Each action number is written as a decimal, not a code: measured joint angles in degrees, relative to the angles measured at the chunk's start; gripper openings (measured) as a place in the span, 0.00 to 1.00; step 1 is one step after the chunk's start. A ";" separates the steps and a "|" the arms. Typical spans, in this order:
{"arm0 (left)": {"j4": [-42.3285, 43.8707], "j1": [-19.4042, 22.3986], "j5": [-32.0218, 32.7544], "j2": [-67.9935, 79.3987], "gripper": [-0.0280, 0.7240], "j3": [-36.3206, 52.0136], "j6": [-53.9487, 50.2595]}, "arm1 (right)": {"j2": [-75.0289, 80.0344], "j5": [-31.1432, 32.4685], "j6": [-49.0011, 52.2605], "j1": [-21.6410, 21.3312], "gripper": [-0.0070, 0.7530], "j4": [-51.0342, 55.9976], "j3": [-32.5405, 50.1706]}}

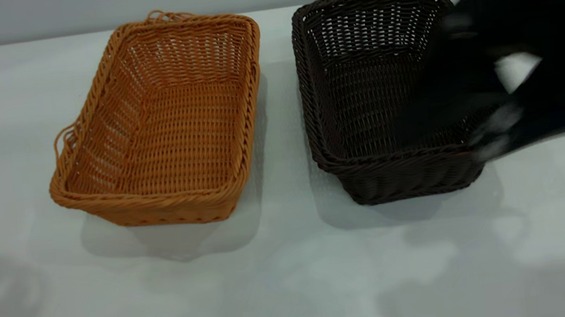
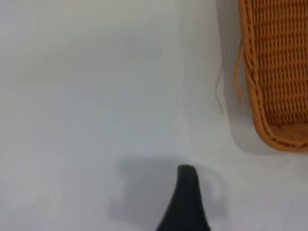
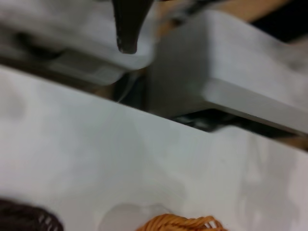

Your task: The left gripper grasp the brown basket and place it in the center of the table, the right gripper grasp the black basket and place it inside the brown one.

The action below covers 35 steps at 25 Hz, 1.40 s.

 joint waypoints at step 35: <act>-3.46 -1.90 -7.23 39.22 0.80 -18.95 -3.07 | 35.21 -23.94 26.97 0.76 0.76 40.17 -13.78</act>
